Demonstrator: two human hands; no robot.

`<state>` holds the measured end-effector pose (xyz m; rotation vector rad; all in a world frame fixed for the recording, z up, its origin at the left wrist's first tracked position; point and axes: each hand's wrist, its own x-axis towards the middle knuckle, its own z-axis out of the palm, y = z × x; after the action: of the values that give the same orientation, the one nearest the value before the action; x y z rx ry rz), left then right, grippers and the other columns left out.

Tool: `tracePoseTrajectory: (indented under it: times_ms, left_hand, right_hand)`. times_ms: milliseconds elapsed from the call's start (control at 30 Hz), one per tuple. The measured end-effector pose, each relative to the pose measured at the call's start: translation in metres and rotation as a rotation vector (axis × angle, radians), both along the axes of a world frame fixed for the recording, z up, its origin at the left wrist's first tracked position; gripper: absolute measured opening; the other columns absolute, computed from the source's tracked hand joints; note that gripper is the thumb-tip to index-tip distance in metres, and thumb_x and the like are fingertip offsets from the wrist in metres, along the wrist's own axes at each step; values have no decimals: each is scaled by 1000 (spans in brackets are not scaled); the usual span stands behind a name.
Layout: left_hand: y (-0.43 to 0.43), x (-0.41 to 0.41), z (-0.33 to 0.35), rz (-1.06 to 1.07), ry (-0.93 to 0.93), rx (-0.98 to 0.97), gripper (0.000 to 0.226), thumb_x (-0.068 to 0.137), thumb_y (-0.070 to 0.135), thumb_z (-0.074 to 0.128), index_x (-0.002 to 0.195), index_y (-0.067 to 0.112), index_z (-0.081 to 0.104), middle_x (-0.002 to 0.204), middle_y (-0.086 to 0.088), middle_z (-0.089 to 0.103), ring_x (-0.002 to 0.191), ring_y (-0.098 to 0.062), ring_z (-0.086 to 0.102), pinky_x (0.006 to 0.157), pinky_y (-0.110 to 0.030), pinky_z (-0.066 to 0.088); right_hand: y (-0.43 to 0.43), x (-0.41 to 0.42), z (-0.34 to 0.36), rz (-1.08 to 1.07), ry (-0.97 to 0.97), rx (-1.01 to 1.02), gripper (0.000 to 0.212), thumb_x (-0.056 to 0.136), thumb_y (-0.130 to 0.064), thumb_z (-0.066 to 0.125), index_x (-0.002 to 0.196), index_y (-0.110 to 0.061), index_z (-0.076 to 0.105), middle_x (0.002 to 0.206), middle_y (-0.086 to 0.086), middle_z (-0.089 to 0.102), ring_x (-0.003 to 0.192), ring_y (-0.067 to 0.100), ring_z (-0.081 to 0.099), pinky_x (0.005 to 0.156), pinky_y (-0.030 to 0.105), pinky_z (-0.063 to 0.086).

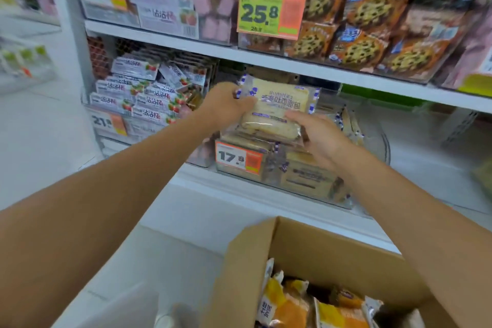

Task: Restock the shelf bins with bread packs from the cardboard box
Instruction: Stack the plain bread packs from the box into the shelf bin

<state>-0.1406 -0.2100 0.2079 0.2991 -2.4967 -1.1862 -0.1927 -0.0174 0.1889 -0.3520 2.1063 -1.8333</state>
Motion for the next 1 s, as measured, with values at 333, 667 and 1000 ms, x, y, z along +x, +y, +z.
tracePoseTrajectory:
  times_ms: [333,667,1000]
  left_hand:
    - [-47,-105,-5,-77,-51,-44,34,97,19,58,126,1,59,99,0,56,95,-13,53,64,-9,33]
    - [-69,-91,-14,-212,-116,-195,80,79,22,81,147,25,38,111,-1,59,102,-11,57,83,-18,40]
    - [-66,-94,-19,-85,-92,-357,91,79,27,80,154,25,27,134,-7,53,120,-25,53,102,-39,47]
  right_hand:
    - [-50,-82,-12,-132,264,190,17,86,-33,72,83,-21,61,78,-5,63,70,9,59,60,23,42]
    - [-45,-94,-35,-43,664,326,91,84,-34,73,152,-35,13,152,-1,34,135,17,39,100,25,34]
    - [-38,-100,-27,38,664,360,111,71,-31,85,153,-36,10,157,-6,23,140,13,29,103,22,29]
